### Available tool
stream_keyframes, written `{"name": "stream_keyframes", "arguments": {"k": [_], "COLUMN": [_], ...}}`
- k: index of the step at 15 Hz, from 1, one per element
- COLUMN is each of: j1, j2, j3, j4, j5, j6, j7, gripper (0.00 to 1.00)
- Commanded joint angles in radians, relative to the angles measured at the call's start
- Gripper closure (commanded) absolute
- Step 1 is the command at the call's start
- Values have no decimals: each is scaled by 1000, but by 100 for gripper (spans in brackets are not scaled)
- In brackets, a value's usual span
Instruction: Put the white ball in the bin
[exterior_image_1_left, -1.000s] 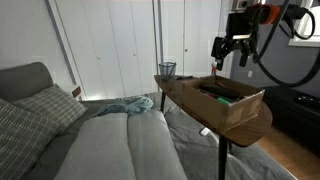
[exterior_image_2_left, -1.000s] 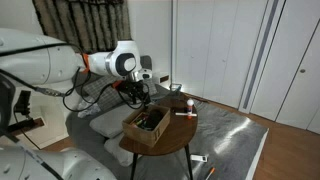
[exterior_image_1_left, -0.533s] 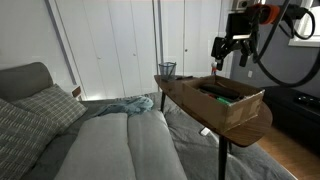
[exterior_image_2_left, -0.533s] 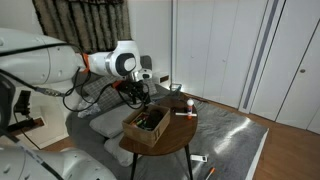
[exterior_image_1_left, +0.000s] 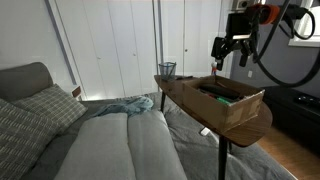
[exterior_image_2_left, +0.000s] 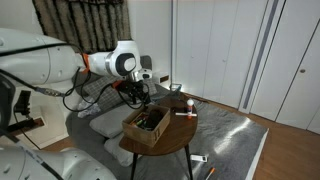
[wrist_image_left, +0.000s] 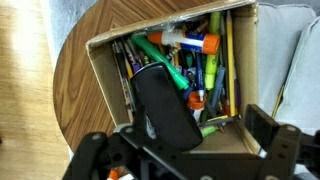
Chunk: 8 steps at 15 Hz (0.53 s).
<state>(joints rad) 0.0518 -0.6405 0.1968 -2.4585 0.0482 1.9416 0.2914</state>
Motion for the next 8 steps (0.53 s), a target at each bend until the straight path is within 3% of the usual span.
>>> {"name": "stream_keyframes", "arguments": {"k": [1,8], "j1": [-17,12], "j2": [-1,70], "j3": [8,-109], "j4": [-23,-142], "j5": [-52,-26], "j6": [28,267], "j7": [11,-233], "gripper": [0,0]}}
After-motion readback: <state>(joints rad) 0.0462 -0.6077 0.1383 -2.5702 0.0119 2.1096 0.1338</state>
